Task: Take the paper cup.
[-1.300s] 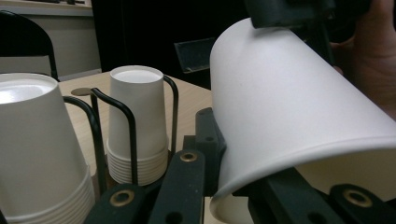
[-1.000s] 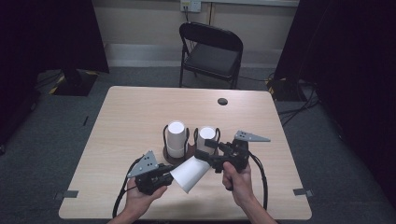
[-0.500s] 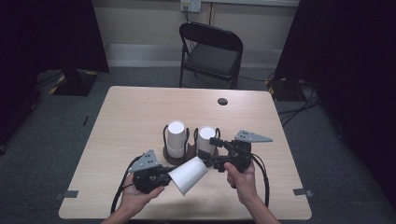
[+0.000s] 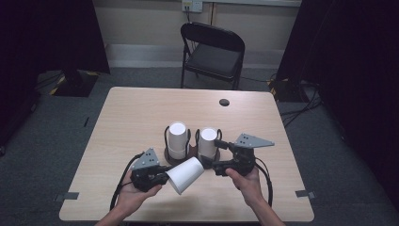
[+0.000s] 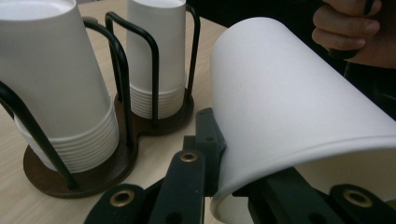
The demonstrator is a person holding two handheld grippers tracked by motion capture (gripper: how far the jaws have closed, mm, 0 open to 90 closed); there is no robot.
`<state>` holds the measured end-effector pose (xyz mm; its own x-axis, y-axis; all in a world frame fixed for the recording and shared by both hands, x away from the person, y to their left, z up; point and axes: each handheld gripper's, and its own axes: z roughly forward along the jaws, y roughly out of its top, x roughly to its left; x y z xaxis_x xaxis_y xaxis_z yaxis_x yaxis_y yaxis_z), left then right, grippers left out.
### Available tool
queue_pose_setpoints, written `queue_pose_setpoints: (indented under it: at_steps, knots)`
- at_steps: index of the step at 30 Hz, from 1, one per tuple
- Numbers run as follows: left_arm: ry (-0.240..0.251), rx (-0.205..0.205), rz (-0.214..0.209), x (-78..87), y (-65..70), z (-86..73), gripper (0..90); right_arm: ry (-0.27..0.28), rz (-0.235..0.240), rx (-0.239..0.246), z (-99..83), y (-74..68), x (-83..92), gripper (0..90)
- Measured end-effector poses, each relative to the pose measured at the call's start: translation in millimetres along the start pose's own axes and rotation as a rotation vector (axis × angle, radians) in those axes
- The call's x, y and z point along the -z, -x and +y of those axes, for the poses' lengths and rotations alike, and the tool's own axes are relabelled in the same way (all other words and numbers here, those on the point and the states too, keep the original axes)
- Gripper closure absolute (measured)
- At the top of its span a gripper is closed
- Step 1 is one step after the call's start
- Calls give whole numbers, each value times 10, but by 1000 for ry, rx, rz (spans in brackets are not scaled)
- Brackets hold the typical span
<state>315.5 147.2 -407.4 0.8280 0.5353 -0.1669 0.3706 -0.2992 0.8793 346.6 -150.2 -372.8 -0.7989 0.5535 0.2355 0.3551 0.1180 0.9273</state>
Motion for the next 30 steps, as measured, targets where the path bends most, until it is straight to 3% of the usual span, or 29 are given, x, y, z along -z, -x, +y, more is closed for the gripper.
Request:
queue_pose_setpoints:
  at_steps: [6, 11, 13, 16, 23, 30]
  knots:
    - [-56, 26, 8, -41, -64, -7, 863, -40, 20, 28, -42, 4, -7, 137]
    - [-75, 41, -3, -42, -105, 3, 863, -62, 19, 63, -59, -21, -26, 137]
    - [-147, 82, -12, -67, -136, 9, 863, -81, 24, 93, -67, -51, -43, 137]
    - [-188, 101, 12, -82, -145, 4, 864, -102, 29, 122, -67, -80, -56, 137]
    - [-219, 102, -4, -36, -182, 53, 865, -146, 51, 176, -86, -131, -78, 143]
    - [-260, 96, -10, -67, -190, 89, 866, -158, 41, 229, -116, -201, -125, 161]
